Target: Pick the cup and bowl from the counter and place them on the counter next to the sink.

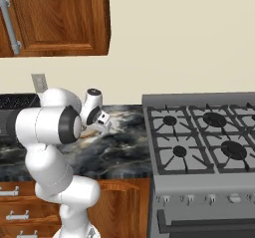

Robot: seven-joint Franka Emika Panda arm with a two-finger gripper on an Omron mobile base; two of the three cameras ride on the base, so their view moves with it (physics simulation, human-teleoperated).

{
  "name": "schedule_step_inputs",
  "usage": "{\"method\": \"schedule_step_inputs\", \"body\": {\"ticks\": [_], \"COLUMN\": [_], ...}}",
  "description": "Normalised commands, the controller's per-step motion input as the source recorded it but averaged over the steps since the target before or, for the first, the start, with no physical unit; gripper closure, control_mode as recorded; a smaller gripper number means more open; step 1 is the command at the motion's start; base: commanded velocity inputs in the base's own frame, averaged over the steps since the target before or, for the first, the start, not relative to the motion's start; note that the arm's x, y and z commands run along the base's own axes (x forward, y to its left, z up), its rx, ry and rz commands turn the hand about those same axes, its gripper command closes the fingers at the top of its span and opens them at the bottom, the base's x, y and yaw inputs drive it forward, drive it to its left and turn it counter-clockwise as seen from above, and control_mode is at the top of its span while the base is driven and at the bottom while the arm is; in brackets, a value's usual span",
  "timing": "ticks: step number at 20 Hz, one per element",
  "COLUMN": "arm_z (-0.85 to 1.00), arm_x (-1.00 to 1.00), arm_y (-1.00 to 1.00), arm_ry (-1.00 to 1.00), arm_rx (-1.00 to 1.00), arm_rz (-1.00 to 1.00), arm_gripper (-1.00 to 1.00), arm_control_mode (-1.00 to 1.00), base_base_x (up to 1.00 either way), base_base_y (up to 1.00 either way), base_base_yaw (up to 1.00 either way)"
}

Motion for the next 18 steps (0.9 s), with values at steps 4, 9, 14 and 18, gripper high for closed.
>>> {"method": "schedule_step_inputs", "body": {"ticks": [4, 9, 14, 18], "arm_z": [-0.31, -0.17, -0.05, 0.00], "arm_x": [0.01, 0.19, 0.27, 0.02], "arm_y": [-0.02, 0.00, 0.00, 0.00], "arm_ry": [0.00, 0.00, 0.00, 0.00], "arm_rx": [0.00, 0.00, 0.00, 0.00], "arm_rz": [0.00, 0.00, 0.00, 0.00], "arm_gripper": [-1.00, -1.00, -1.00, 1.00], "arm_control_mode": [-1.00, -1.00, -1.00, -1.00], "base_base_x": [0.00, 0.00, 0.00, 0.00], "base_base_y": [0.00, 0.00, 0.00, 0.00], "base_base_yaw": [0.00, 0.00, 0.00, 0.00]}}
